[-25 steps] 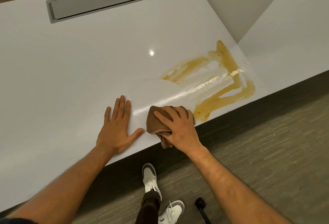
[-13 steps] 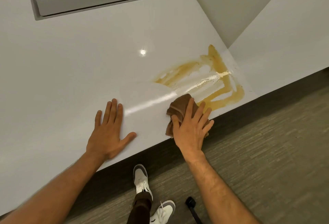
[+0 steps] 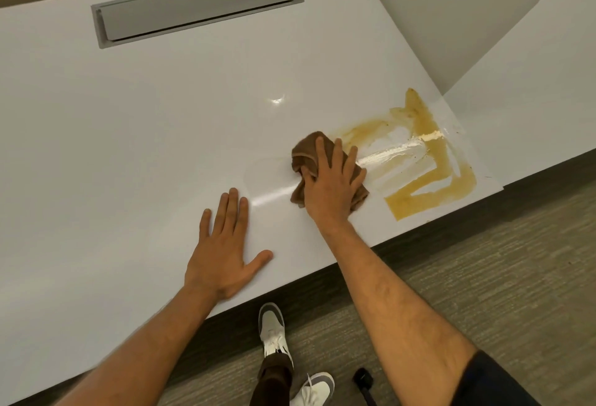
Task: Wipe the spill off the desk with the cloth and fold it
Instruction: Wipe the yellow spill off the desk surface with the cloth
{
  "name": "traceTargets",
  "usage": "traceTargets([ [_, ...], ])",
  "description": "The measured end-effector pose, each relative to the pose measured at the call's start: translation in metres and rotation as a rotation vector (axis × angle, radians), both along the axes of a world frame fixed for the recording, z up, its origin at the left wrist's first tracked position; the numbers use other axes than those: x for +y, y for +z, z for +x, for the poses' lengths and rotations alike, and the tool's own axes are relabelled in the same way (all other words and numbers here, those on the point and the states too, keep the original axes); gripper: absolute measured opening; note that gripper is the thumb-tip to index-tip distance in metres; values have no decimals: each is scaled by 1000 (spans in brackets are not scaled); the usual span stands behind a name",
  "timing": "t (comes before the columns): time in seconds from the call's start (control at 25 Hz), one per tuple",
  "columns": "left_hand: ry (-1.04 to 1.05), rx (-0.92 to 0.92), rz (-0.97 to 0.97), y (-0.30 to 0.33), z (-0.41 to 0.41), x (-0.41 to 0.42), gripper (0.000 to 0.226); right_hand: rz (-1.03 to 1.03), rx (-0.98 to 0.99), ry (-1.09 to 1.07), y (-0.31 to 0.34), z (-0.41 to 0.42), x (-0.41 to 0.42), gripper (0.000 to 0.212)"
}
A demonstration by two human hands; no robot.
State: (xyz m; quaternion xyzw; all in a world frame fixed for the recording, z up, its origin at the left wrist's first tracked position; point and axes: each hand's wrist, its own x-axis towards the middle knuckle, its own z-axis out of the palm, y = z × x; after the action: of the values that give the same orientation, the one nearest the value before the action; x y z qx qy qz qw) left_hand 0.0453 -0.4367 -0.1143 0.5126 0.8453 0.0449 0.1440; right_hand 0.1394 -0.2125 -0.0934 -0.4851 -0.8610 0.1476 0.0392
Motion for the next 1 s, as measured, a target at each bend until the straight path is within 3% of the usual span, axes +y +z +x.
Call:
traceTargets([
  [0.28,18,-30,14,1,1,0,107,-13,-19,498,2,-44,-13,68],
  [0.44,29,-67,22,7,1,2,105,-25,19,750,3,-10,-15,70],
  [0.64,10,-39,-9,8,2,0,108,39,54,889,-6,62,-26,73],
  [0.76,11,-39,-20,9,2,0,110,95,38,843,-9,98,-14,78],
  [1.0,18,-57,-31,10,1,1,112,124,16,304,-10,69,-2,74],
])
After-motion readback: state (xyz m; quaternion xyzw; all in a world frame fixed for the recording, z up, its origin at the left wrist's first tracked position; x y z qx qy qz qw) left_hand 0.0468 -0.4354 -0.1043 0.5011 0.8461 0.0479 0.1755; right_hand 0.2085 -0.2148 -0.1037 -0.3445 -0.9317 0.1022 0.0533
